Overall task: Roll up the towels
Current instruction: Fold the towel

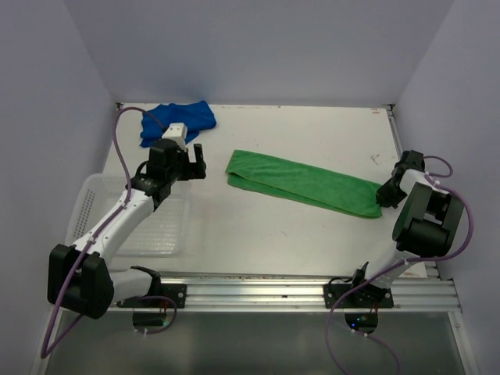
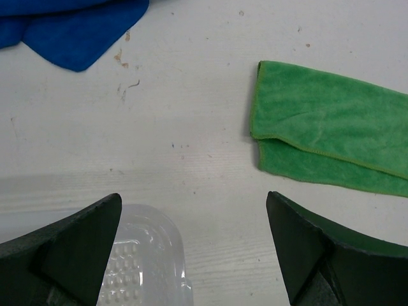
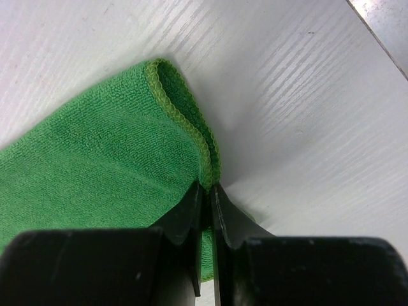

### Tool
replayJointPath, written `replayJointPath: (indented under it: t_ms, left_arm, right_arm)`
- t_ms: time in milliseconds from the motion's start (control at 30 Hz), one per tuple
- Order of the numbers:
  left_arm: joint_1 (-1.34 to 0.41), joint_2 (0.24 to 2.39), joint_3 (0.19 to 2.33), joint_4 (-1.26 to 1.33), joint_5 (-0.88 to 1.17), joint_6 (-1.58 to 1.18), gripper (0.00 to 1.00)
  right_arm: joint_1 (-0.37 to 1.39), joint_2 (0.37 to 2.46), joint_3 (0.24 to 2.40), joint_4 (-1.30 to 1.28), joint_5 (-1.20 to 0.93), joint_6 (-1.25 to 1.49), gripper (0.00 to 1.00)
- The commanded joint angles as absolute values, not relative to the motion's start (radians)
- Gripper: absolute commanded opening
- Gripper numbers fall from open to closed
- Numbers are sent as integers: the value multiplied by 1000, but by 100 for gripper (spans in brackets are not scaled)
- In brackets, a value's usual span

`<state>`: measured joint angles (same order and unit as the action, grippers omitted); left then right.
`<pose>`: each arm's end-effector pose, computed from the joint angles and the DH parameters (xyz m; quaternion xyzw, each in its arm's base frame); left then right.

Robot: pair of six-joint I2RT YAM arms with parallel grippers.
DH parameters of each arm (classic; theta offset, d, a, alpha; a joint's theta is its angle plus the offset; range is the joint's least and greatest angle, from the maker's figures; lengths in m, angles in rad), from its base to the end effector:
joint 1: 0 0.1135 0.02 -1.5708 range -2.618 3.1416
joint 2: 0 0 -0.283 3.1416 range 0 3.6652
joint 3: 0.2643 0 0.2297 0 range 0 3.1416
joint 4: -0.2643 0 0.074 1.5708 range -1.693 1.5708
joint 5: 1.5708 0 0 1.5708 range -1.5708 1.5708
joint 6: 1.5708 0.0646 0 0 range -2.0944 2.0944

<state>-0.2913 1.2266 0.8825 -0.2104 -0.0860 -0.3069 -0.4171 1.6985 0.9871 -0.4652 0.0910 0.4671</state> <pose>0.2613 -0.0725 0.2887 -0.0277 0.8726 -0.1074 0.4756 0.2868 -0.1335 0.1672 0.4272 0.8816 -0.0397 0.1967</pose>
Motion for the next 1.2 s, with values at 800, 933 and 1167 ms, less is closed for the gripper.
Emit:
replayJointPath:
  t_ms: [800, 933, 1167]
  left_arm:
    - [-307, 1261, 919, -206, -192, -279, 100]
    - [-311, 1258, 930, -218, -207, -278, 100]
    - [-311, 1249, 942, -232, -193, -279, 100]
  right_arm:
    - [-414, 1542, 1069, -578, 150, 463, 0]
    - [-370, 1529, 1075, -577, 110, 463, 0]
    - [-174, 1520, 1250, -673, 169, 500, 0]
